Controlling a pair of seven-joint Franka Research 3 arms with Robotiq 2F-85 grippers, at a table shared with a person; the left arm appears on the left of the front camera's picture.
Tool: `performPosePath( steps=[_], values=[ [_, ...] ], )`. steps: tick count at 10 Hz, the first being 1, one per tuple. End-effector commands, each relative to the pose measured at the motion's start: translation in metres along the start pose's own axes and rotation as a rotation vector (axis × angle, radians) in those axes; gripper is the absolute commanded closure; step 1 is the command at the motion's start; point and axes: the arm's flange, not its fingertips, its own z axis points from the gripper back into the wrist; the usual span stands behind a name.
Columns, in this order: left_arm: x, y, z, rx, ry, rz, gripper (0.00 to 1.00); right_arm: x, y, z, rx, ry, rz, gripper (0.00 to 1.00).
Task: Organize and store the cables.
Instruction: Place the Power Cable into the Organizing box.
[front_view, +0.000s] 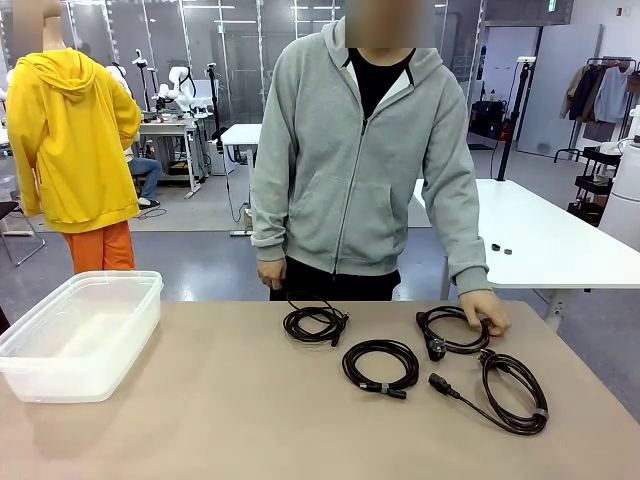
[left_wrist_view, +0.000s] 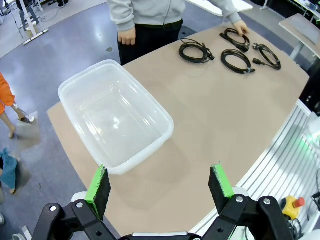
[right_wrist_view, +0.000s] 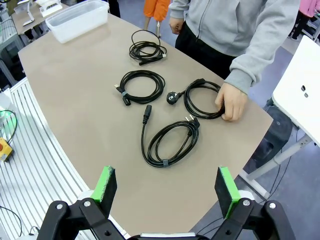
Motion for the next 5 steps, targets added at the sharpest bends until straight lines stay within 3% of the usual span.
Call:
performPosePath(
  steps=[1,5],
  values=[
    [0.0015,0.0003,-0.0004,-0.005,0.003,-0.006,0.0,-0.0011,-0.0003,0.0002,0.007,-0.005,0.012,0.0],
    [0.0015,0.0003,-0.0004,-0.005,0.003,-0.006,0.0,-0.0011,-0.0003,0.0002,0.007,-0.005,0.012,0.0]
  ],
)
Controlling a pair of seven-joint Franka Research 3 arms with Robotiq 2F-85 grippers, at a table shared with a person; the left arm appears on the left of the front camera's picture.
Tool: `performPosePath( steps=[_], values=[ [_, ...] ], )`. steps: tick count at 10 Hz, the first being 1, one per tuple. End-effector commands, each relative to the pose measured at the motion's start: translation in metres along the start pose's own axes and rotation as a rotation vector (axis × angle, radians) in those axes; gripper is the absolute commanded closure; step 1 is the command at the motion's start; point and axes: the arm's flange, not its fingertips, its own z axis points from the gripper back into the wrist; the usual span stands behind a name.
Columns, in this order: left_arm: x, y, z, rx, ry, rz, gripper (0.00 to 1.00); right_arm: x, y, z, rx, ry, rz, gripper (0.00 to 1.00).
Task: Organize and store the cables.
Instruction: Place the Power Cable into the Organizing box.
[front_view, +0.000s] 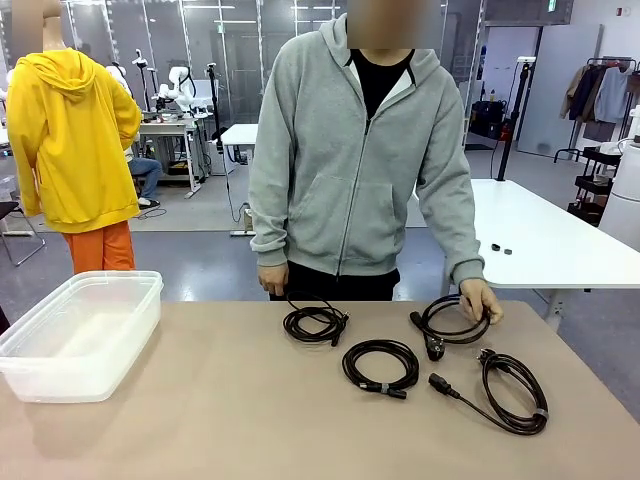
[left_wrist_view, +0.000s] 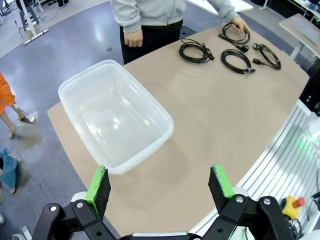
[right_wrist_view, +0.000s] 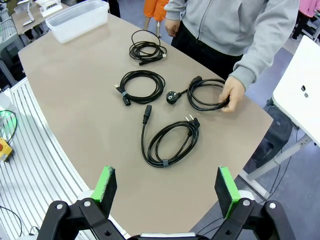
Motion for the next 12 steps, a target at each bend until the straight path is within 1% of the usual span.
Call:
performPosePath(
  steps=[1,12],
  values=[
    [0.0015,0.0003,-0.0004,-0.005,0.002,-0.006,0.0,-0.0011,-0.0002,0.0002,0.007,-0.005,0.013,0.0],
    [0.0015,0.0003,-0.0004,-0.005,0.002,-0.006,0.0,-0.0011,-0.0002,0.0002,0.007,-0.005,0.013,0.0]
  ],
)
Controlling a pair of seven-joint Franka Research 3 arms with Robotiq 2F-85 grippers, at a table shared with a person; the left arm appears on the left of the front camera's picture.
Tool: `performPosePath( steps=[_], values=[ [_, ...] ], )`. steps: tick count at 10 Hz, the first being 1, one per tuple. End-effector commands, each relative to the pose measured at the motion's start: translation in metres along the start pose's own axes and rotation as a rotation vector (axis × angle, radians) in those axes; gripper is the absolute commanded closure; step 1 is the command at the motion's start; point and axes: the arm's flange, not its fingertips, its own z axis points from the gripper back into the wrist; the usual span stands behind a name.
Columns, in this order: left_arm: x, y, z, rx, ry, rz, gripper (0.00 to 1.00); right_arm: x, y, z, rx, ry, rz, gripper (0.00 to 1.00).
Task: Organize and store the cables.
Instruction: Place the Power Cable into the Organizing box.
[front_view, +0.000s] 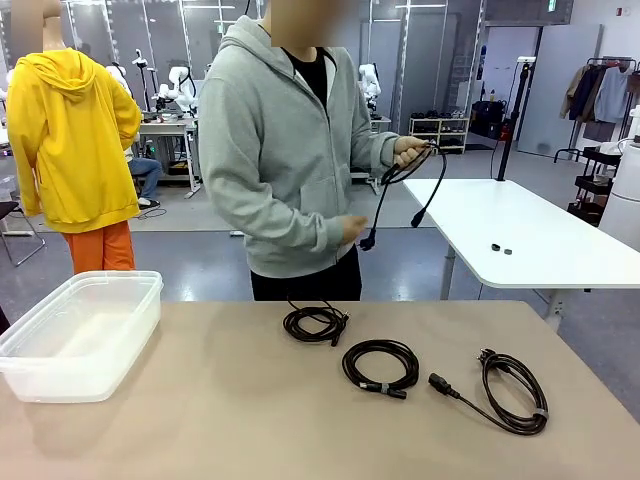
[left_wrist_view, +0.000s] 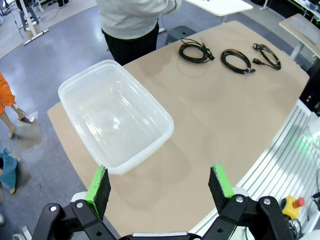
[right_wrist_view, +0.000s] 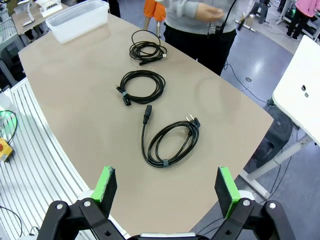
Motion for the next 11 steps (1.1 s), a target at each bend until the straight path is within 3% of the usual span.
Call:
performPosePath(
  steps=[1,10,11],
  values=[
    [0.002,0.0,0.0,-0.005,0.002,-0.006,0.0,-0.001,0.0,0.001,0.005,-0.005,0.015,0.0],
    [0.002,0.0,0.0,-0.005,0.002,-0.006,0.0,0.0,0.0,0.0,0.0,-0.002,-0.002,0.0],
    [0.002,0.0,0.0,-0.005,0.002,-0.006,0.0,0.01,0.002,-0.01,0.0,0.058,0.003,0.0]
  ],
)
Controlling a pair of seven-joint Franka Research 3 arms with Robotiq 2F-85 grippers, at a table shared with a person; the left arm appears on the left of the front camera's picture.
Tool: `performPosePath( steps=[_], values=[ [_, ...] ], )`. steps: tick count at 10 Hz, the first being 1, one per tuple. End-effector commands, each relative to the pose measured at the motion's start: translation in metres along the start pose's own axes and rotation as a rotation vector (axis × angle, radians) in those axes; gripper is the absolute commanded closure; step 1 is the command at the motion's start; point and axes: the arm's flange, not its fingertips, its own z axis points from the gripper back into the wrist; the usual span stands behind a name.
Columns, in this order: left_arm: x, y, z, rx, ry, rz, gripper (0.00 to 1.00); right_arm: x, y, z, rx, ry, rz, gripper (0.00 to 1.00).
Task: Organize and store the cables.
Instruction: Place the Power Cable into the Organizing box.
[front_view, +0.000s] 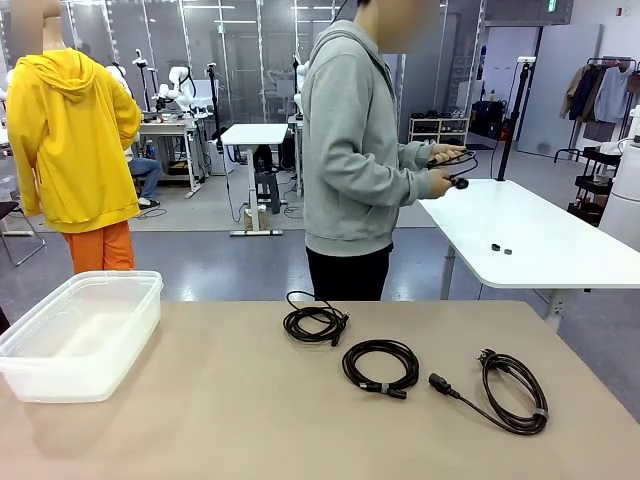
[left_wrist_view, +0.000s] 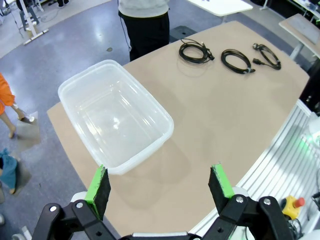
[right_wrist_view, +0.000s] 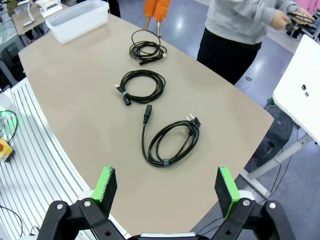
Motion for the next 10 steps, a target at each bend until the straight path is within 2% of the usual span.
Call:
performPosePath(
  steps=[1,5,7,8,10],
  values=[
    [0.001,0.0,0.0,-0.005,0.002,-0.006,0.0,0.016,0.002,-0.025,-0.009,0.124,-0.017,0.0],
    [0.001,0.0,0.0,-0.005,0.002,-0.006,0.0,0.012,-0.002,-0.087,0.025,0.285,-0.117,0.0],
    [0.001,0.0,0.0,-0.005,0.002,-0.006,0.0,-0.001,-0.005,-0.132,-0.032,0.391,-0.198,0.0],
    [0.001,0.0,0.0,-0.005,0.002,-0.006,0.0,-0.006,-0.002,-0.148,-0.019,0.423,-0.224,0.0],
    [0.001,0.0,0.0,-0.005,0.002,-0.006,0.0,-0.019,-0.002,-0.181,-0.102,0.5,-0.293,0.0]
  ],
)
